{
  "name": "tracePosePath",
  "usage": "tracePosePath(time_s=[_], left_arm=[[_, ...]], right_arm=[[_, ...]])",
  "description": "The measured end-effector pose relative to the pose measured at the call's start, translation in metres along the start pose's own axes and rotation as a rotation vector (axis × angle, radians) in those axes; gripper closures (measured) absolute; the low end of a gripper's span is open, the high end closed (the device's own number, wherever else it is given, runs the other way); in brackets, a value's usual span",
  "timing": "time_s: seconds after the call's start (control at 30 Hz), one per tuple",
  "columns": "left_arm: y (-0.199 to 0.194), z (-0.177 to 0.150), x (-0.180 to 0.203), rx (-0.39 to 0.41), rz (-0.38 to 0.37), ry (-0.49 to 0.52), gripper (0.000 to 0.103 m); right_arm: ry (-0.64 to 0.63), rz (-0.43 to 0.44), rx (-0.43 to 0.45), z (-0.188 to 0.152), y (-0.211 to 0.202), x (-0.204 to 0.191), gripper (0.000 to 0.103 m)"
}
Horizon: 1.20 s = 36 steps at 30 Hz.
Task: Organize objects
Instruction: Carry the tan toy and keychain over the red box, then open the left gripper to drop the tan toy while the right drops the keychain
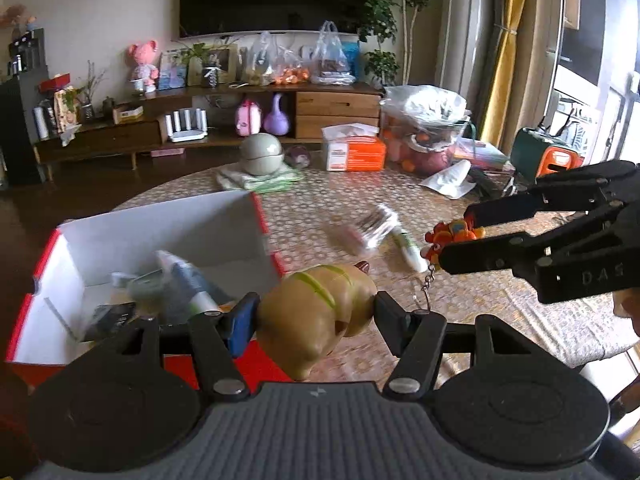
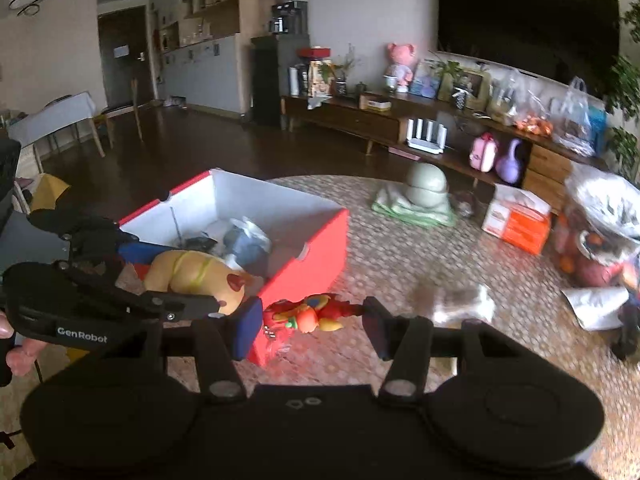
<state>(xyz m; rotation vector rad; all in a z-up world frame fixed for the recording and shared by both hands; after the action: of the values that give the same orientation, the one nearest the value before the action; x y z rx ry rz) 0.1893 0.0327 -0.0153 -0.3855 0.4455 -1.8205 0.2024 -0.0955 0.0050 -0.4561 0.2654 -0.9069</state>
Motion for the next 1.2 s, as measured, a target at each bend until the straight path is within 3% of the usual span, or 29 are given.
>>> tracePosePath(time_s=[0.43, 0.77, 1.2], left_arm=[[-0.022, -0.002, -0.093, 0.005, 0.150, -0.017, 0.042], [-0.006, 0.005, -0.168, 0.008, 0.306, -0.005, 0.042], [0.059, -0.012, -0.197, -0.122, 0.319, 0.007, 0.041]], right_arm=[[-0.056, 0.064, -0.017, 0.026, 0.062, -0.054, 0.049], [-0.100, 0.064, -0.036, 0.035, 0.119, -0.081, 0.049], [-0.145, 0.037, -0.140, 0.002, 0.174, -0.089, 0.048]])
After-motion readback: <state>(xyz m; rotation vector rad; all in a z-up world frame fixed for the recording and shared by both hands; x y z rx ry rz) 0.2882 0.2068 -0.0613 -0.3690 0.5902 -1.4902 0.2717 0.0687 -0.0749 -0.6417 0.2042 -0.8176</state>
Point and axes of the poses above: each gripper's, at about its wrist camera, not at the fingertips, and y roughly the way its jaws point, x to its right, z to its top, the point moved 8 cm from there along y, roughly the way its jaws point, and after that the axes turned 8 degrees about x, right-handed, at the moved point
